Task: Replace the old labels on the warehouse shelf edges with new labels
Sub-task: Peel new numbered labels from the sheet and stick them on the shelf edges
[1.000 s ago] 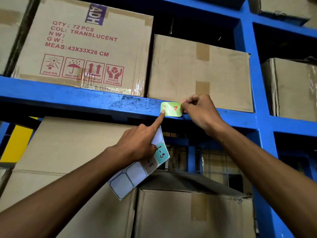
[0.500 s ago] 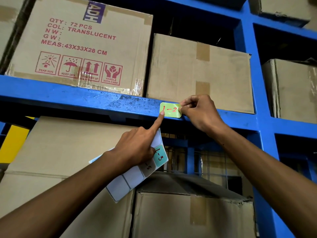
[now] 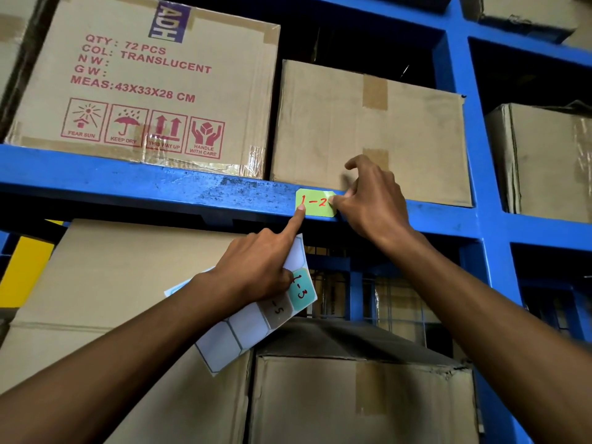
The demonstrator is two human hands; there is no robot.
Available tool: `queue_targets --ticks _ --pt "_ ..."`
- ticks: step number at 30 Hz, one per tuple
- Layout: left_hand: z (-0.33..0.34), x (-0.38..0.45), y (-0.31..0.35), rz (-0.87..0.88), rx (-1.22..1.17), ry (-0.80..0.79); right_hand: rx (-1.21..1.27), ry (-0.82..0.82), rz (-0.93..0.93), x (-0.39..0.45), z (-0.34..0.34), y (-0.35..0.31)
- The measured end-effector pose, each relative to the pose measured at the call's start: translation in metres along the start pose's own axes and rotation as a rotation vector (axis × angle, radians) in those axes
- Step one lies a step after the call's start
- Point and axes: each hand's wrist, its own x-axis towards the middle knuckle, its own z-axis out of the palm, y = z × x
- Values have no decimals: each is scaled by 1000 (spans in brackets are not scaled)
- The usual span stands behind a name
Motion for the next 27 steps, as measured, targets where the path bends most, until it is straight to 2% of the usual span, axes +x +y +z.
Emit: queue_targets --ticks 4,9,16,27 --pt "-11 14 -3 -29 -34 -41 11 -11 -41 -7 -7 6" --pt "-19 31 -9 -41 -88 -137 -225 -92 -343 -20 6 10" --pt "-15 29 -12 -31 -55 -122 -300 -120 -311 -32 14 25" --pt "-8 10 -14 -25 -56 -131 -306 -57 -222 -47 15 22"
